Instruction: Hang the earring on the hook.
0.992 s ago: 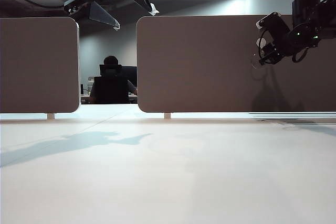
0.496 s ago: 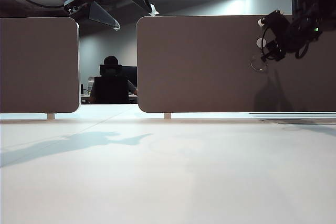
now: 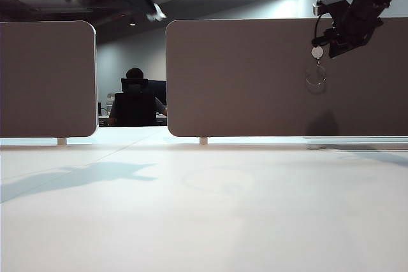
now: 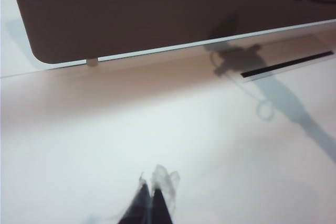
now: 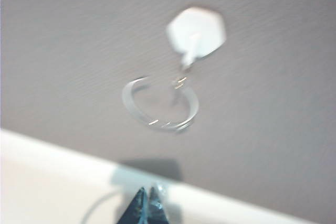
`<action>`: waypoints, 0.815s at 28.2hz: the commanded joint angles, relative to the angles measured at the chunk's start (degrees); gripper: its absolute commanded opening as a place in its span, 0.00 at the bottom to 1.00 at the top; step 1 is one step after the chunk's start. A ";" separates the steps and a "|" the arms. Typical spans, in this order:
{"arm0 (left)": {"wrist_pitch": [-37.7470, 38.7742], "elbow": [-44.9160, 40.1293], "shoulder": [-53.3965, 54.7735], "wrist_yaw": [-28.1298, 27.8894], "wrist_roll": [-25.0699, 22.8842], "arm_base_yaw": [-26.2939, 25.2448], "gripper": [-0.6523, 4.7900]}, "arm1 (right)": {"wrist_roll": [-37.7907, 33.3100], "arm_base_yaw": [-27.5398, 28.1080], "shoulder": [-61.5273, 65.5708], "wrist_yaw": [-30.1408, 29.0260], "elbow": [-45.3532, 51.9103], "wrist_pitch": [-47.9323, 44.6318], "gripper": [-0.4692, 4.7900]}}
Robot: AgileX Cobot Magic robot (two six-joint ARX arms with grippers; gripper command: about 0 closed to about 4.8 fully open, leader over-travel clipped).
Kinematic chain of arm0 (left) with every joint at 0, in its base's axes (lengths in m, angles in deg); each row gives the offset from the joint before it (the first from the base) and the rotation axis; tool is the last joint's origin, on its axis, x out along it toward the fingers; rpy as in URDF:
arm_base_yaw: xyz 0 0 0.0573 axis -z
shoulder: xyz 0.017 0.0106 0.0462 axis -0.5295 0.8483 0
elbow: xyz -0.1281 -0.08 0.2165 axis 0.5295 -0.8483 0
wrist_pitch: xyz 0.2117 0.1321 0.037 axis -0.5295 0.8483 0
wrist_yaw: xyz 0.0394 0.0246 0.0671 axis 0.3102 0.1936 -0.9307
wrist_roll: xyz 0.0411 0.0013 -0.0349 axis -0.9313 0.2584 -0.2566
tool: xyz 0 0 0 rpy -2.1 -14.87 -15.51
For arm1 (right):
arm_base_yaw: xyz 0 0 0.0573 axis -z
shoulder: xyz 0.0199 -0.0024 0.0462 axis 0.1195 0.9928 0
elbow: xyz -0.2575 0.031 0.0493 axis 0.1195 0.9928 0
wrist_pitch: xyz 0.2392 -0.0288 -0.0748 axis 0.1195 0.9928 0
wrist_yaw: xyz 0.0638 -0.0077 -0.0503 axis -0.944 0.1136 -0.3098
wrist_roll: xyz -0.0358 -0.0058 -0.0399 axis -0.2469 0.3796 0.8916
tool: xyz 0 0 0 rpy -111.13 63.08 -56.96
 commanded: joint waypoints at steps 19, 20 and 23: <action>18.12 -11.85 -53.09 -5.88 1.07 0.04 0.11 | -8.39 -8.33 -54.64 -7.45 57.20 -7.45 0.09; 18.82 -13.33 -55.34 -5.97 0.72 0.04 0.11 | -8.46 -9.20 -57.29 -7.56 59.43 -7.45 0.09; 20.39 -17.44 -60.43 -6.16 0.66 0.04 0.11 | -8.94 -12.52 -65.37 -7.74 66.49 -7.85 0.09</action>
